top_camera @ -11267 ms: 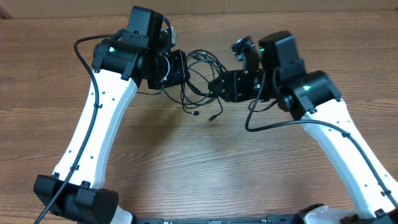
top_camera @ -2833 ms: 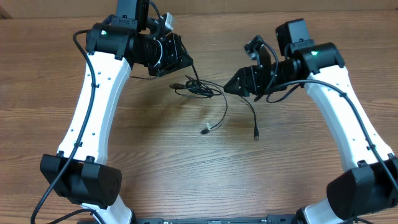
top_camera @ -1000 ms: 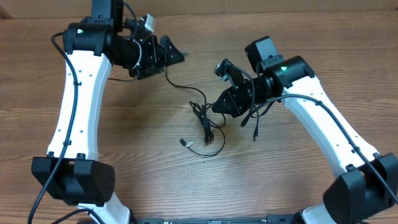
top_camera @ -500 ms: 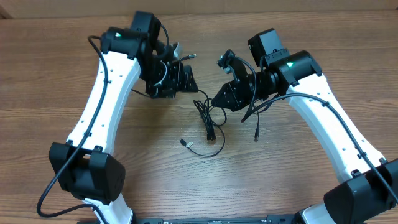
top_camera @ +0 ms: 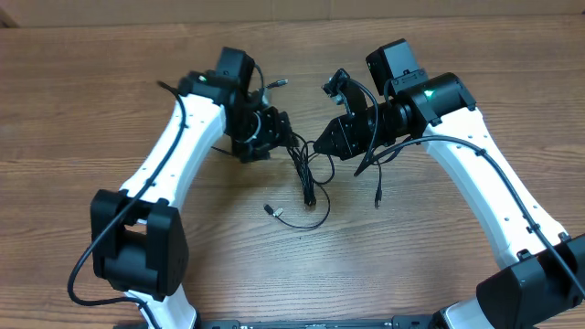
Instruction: Untangle cables
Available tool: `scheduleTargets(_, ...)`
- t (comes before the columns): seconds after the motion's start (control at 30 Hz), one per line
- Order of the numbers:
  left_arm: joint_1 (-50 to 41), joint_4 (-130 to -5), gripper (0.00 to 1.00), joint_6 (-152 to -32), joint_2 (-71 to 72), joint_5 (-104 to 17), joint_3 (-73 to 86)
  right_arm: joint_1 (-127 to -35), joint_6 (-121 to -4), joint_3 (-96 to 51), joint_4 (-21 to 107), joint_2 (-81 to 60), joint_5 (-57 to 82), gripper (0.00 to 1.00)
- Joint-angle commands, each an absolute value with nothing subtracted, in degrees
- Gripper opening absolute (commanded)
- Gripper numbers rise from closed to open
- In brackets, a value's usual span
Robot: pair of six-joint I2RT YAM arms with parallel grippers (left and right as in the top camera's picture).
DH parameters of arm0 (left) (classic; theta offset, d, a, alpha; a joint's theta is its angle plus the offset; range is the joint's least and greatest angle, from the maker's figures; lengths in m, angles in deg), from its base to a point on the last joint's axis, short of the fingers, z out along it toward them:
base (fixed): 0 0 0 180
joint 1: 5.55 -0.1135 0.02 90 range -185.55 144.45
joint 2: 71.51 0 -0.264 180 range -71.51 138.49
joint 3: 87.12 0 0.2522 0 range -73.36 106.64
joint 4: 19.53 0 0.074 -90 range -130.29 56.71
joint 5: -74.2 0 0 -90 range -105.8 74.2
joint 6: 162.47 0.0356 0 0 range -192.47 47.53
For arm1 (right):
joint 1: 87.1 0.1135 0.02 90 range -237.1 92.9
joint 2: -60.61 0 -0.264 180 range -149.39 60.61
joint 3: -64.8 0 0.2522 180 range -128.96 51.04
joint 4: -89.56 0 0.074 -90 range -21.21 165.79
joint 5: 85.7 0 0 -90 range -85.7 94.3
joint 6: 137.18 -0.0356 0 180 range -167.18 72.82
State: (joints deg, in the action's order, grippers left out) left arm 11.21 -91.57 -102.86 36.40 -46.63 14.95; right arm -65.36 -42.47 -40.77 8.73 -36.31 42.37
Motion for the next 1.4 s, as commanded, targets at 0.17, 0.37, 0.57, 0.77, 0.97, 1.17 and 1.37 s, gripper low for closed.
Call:
scheduleTargets(0.17,15.19,-81.85,0.68,-115.14,37.43,-49.03,11.21,-65.65,-42.71,-42.45,9.05,-34.96,42.26,0.04)
scheduleTargets(0.37,16.61,-82.33,0.38,-115.60,40.67,-47.37,11.21,-65.65,-42.73,-42.45,8.62,-34.96,40.75,0.04)
scheduleTargets(0.57,16.45,-82.13,0.04,-115.58,42.48,-46.54,11.23,-65.65,-42.75,-42.45,7.68,-34.96,39.04,0.04)
scheduleTargets(0.77,13.37,-82.74,0.04,-114.66,39.99,-45.16,14.73,-65.65,-50.80,-42.41,4.97,-34.96,29.45,0.04)
scheduleTargets(0.97,8.19,-86.28,0.04,-113.24,35.62,-43.24,20.85,-65.65,-65.18,-42.41,-1.15,-34.96,12.49,0.04)
scheduleTargets(1.17,3.27,-90.48,0.04,-110.71,32.49,-39.17,24.33,-66.70,-71.45,-42.14,-6.29,-34.96,2.65,0.04)
scheduleTargets(1.37,-1.60,-91.75,0.04,-109.24,28.56,-42.02,25.92,-72.99,-74.23,-38.56,-5.44,-34.96,-0.93,0.04)
